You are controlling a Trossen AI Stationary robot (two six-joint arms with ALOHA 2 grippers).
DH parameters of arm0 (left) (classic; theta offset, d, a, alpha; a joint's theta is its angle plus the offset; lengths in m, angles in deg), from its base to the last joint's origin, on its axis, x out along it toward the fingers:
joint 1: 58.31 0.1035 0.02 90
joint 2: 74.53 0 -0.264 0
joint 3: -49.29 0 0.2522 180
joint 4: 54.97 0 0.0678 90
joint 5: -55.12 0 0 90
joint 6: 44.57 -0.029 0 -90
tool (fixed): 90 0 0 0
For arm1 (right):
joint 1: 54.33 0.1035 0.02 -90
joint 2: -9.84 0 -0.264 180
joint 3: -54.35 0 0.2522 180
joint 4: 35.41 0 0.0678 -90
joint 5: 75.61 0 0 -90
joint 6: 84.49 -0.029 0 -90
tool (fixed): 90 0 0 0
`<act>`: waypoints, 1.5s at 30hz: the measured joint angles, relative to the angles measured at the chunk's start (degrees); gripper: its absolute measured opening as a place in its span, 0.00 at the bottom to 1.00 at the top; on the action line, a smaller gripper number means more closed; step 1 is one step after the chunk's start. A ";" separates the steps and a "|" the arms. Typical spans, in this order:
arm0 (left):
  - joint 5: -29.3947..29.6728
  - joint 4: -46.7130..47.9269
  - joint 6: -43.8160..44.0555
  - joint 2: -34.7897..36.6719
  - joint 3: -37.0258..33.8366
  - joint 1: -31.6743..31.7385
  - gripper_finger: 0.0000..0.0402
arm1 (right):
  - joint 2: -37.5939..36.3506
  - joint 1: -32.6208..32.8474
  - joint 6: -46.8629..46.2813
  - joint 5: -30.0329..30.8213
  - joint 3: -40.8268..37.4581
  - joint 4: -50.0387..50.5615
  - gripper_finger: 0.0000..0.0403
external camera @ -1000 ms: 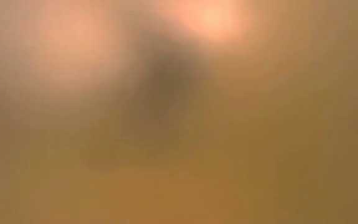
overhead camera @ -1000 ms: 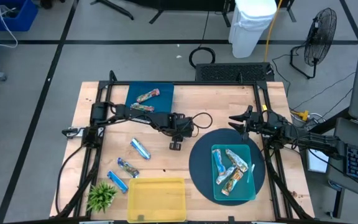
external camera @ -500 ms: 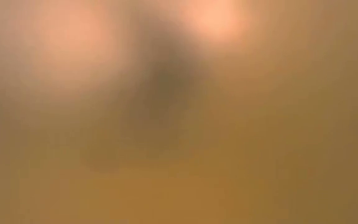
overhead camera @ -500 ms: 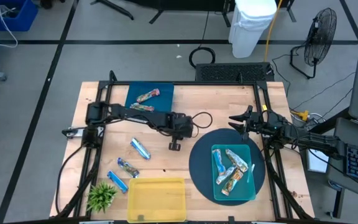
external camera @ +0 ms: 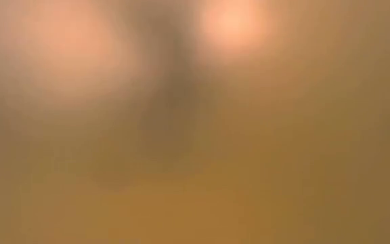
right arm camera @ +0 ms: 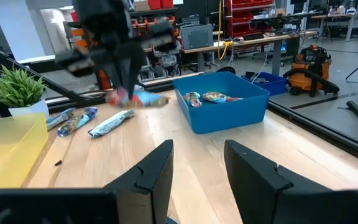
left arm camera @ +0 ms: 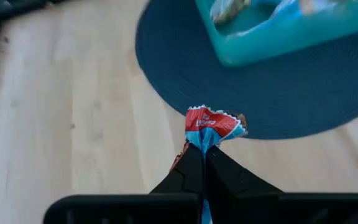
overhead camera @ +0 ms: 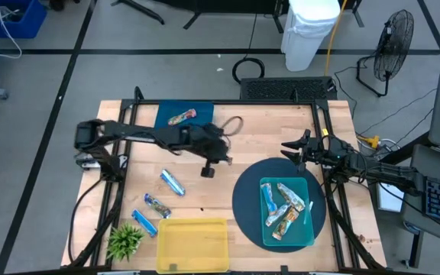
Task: Pick and place Granola Bars by type
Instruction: Put the red granola bar into the blue bin
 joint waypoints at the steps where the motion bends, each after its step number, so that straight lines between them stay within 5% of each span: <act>1: -0.96 -1.93 0.11 1.79 -2.13 0.43 0.01 | 0.00 -0.02 0.00 0.00 -0.02 0.00 0.33; 7: -9.72 -21.02 2.48 14.67 -18.44 4.50 0.01 | 0.03 0.00 -0.01 0.00 0.00 -0.05 0.33; 21: -14.72 -55.87 17.10 40.25 -50.68 14.13 0.01 | 0.33 -0.02 0.00 0.00 0.00 0.00 0.33; 32: -38.65 -56.49 46.04 46.78 -53.50 14.38 0.02 | 0.33 0.00 -0.01 -0.01 0.00 0.00 0.33; 45: -30.86 -55.48 41.42 46.75 -53.50 12.96 0.01 | 0.33 0.00 -0.01 -0.01 0.00 0.00 0.33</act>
